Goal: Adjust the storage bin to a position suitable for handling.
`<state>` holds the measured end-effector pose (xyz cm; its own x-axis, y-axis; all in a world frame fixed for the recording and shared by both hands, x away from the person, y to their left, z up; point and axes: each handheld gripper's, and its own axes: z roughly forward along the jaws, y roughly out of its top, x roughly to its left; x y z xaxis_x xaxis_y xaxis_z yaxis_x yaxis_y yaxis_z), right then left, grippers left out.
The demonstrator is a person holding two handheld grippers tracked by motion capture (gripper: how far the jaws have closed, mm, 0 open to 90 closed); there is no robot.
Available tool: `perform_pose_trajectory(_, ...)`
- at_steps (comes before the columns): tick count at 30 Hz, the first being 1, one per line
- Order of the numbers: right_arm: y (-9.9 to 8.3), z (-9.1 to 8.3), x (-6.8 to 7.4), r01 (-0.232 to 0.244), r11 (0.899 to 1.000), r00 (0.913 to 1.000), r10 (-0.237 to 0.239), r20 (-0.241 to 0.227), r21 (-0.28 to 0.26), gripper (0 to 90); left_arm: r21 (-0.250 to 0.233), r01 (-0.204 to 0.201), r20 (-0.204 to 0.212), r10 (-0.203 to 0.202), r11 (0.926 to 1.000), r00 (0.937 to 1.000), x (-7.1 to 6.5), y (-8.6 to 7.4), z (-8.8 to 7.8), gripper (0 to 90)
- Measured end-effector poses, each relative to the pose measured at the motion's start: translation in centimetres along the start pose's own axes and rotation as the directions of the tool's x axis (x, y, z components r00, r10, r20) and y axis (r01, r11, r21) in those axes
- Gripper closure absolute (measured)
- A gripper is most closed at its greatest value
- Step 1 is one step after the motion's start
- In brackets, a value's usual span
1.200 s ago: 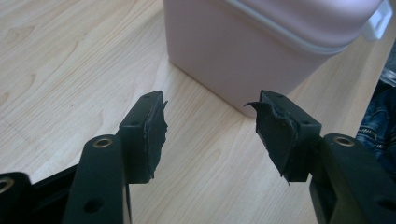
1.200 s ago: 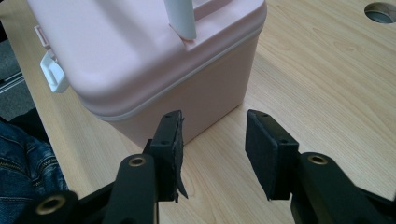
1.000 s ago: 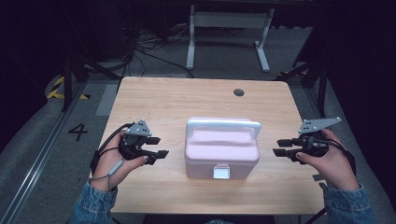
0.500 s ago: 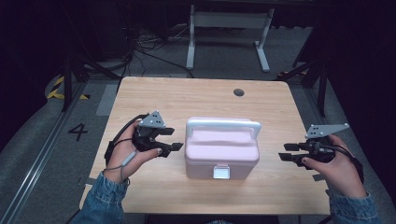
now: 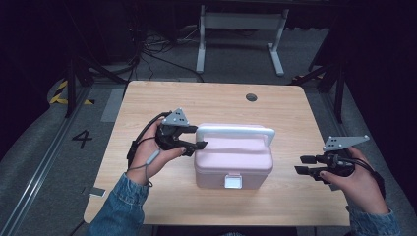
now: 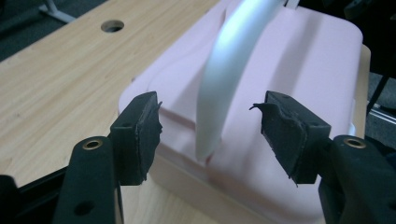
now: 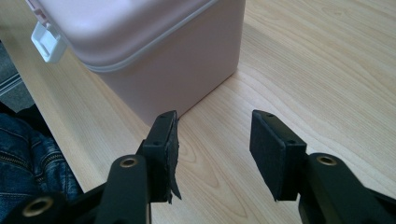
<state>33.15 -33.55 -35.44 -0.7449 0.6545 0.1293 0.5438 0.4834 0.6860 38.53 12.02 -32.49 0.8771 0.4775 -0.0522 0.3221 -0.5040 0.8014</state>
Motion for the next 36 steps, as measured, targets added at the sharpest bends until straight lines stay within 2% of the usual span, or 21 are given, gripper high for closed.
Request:
perform_pose_trajectory(2, -0.1, 0.0, 0.0, 0.000, 1.000, 1.0000, 0.000, -0.002, -0.001, 52.6, -0.019, -0.011, 0.015, 0.012, 0.9998, 0.9998, 0.2, 0.2, 0.6, 38.3)
perform_pose_trajectory(3, -0.1, 0.0, 0.0, 0.000, 1.000, 1.0000, 0.000, -0.007, -0.003, 52.6, -0.028, -0.019, 0.035, 0.020, 0.9994, 0.9992, 0.5, 0.3, 1.2, 38.3)
perform_pose_trajectory(5, 0.0, -0.1, 0.1, 0.002, 1.000, 0.9998, -0.002, -0.020, -0.011, 52.6, -0.019, -0.012, 0.045, 0.013, 0.9997, 0.9989, 0.6, 0.5, 2.0, 39.9)
perform_pose_trajectory(8, 0.0, 0.0, 0.1, 0.004, 1.000, 0.9996, -0.004, -0.026, -0.010, 52.6, -0.012, -0.018, 0.030, 0.018, 0.9998, 0.9994, 0.4, 0.7, 2.7, 43.4)
perform_pose_trajectory(12, 0.0, 0.0, 0.0, 0.006, 1.000, 0.9993, -0.006, -0.036, -0.015, 52.2, 0.012, -0.106, 0.005, 0.106, 0.9943, 0.9943, 0.3, 1.3, 2.8, 51.3)
perform_pose_trajectory(14, 0.0, -0.1, -0.1, 0.005, 1.000, 0.9993, -0.006, -0.036, -0.025, 52.2, 0.013, -0.111, 0.007, 0.111, 0.9937, 0.9938, 0.2, 1.4, 2.7, 53.6)
perform_pose_trajectory(17, 0.0, -0.1, -0.1, 0.006, 1.000, 0.9991, -0.007, -0.041, -0.028, 52.2, -0.001, -0.117, 0.024, 0.117, 0.9932, 0.9929, 0.2, 1.4, 2.6, 61.5)
perform_pose_trajectory(18, 0.0, -0.1, -0.1, 0.003, 1.000, 0.9990, -0.005, -0.044, -0.028, 52.2, -0.028, -0.114, 0.037, 0.115, 0.9931, 0.9927, 0.1, 1.3, 2.5, 62.6)
perform_pose_trajectory(19, 0.0, -0.1, -0.1, 0.003, 1.000, 0.9990, -0.005, -0.044, -0.028, 52.2, -0.028, -0.114, 0.037, 0.115, 0.9931, 0.9927, 0.1, 1.3, 2.5, 64.0)
perform_pose_trajectory(22, 0.0, 0.0, -0.2, 0.007, 1.000, 0.9988, -0.008, -0.047, -0.027, 52.2, -0.063, -0.151, 0.009, 0.152, 0.9865, 0.9884, 0.0, 1.5, 2.1, 65.1)
perform_pose_trajectory(26, 0.1, -0.1, 0.1, 0.010, 0.999, 0.9962, -0.014, -0.086, -0.052, 52.2, -0.077, -0.136, 0.023, 0.138, 0.9877, 0.9902, -0.2, 1.6, 1.5, 72.2)
perform_pose_trajectory(28, 0.2, -0.2, 0.1, 0.006, 0.998, 0.9963, -0.011, -0.085, -0.058, 52.2, -0.070, -0.138, 0.016, 0.139, 0.9880, 0.9901, -0.3, 1.7, 1.3, 72.9)
perform_pose_trajectory(36, 0.3, -0.1, 0.2, 0.012, 0.998, 0.9966, -0.017, -0.081, -0.057, 52.3, -0.046, -0.120, 0.034, 0.121, 0.9918, 0.9920, -0.3, 2.3, 1.0, 73.6)
